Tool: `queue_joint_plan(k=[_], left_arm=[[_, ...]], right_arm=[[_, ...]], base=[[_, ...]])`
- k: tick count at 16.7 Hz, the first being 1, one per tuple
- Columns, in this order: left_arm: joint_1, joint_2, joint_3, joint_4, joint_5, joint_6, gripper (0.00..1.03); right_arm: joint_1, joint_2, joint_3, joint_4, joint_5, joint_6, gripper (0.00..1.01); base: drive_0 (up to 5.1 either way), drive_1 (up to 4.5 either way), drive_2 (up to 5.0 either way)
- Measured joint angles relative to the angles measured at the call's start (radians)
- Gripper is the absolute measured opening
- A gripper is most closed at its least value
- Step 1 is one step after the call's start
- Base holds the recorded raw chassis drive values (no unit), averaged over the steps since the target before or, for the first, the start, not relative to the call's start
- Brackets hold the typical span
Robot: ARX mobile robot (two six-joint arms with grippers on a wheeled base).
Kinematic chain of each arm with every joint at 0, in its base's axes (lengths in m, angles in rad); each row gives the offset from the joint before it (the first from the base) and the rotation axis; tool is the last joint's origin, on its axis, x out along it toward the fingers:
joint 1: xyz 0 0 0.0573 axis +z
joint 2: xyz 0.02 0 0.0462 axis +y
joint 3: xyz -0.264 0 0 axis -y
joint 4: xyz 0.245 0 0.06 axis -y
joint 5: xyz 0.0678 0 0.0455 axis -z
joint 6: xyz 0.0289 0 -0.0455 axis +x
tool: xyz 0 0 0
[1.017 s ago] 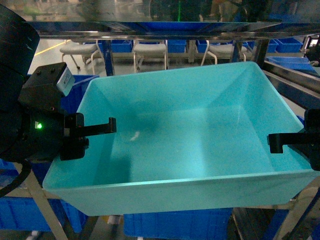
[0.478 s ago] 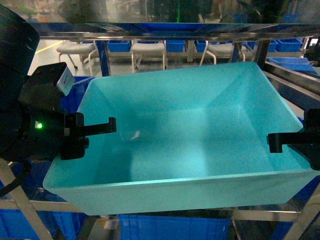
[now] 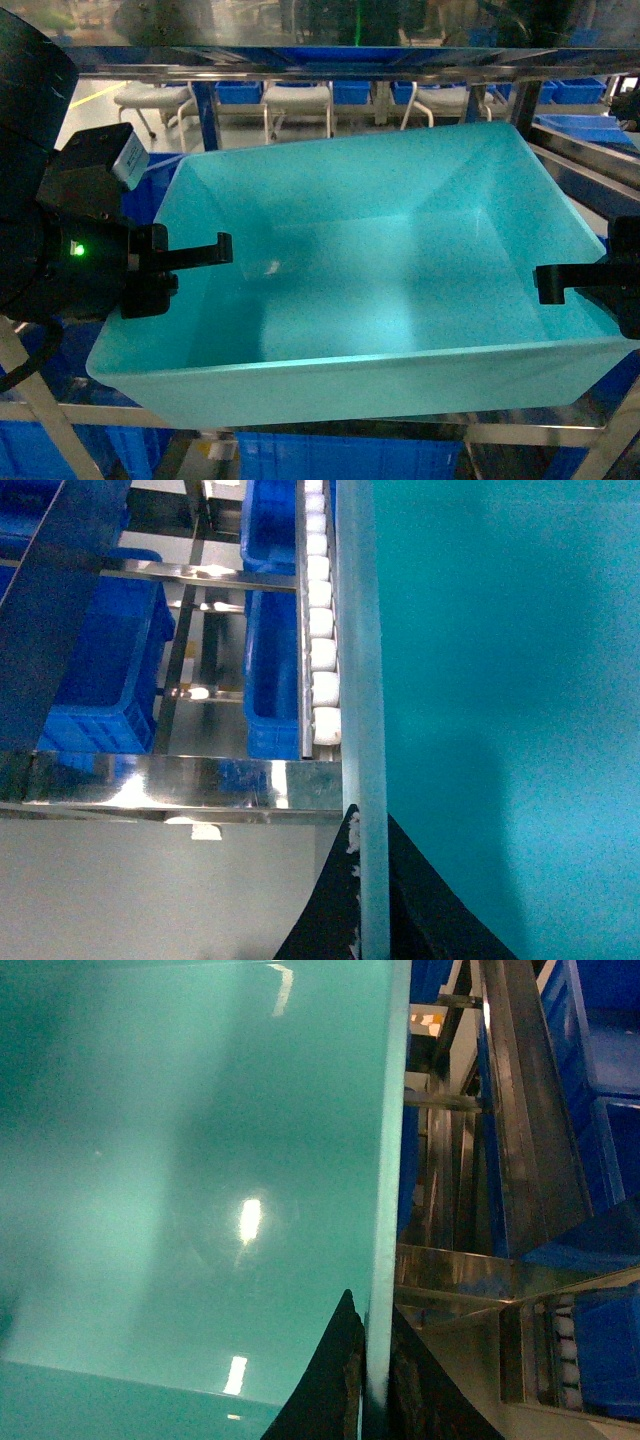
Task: Organize blue bins on left shelf correctly
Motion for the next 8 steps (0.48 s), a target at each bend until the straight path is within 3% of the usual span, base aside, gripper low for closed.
queue_joint_plan(k=[2,4,8], left_arm=[[0.0,0.0,0.0,-0.001,0.0,0.0,0.02],[-0.002,0.113,0.003,0.021,0.002,0.024,0.02],[-0.005,0.256,0.109,0.046,-0.001,0.071,0.02]], right_arm=[[0.0,0.0,0.0,-0.002,0.0,0.0,0.02],[-0.013,0.137,0.005,-0.026,-0.032,0.002,0.02],[-0.04,0.288,0.107,-0.048,-0.018,-0.028,0.02]], base=[[0.0,0.0,0.0],[0.0,0.0,0.0],[0.0,0.0,0.0]])
